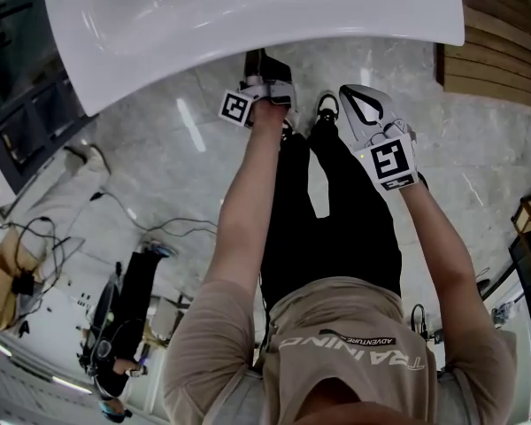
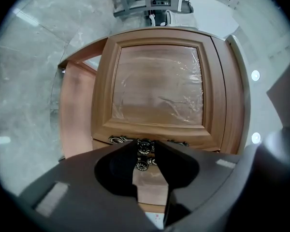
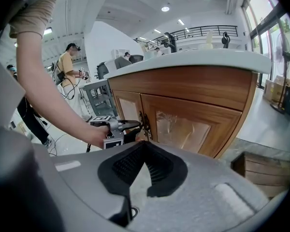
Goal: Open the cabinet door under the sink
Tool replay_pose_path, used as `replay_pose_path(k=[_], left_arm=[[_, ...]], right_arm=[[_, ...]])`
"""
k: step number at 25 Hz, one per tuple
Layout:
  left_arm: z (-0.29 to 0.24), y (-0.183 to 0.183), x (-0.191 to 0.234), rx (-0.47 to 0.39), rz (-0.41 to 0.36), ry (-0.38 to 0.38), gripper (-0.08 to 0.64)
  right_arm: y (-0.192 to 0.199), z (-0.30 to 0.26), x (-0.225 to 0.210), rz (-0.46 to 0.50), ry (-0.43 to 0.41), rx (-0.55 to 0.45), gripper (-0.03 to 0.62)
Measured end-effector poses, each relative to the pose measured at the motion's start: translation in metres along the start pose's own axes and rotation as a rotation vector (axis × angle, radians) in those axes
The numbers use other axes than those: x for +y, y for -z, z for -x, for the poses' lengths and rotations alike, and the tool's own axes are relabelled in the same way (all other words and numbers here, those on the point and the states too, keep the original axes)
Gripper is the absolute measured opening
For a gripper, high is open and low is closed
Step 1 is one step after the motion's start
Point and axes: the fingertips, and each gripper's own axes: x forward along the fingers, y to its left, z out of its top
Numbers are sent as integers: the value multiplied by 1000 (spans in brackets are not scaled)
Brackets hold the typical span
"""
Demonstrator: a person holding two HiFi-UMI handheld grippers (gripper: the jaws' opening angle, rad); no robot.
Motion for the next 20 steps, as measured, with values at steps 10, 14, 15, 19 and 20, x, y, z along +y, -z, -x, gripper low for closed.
replay_pose_path(k=[10,14,15,19,20], left_arm=[[-9,-3,4,-46,63,23,97],[-10,-3,5,-105,126,65,95],[-9,-3,6,-113,135,72,95],[-9,-3,8,-104,97,71,104],[-9,-3,7,-98,83,69,104]], right_arm=[[3,-4,-1,-42,2,5,2],[8,-3,1,-40,-6,17,2],[10,-3,1,-40,-7,21,2],[15,-1,0,-41,-6,28,2],[16,0,-1,-43,-5,28,2]])
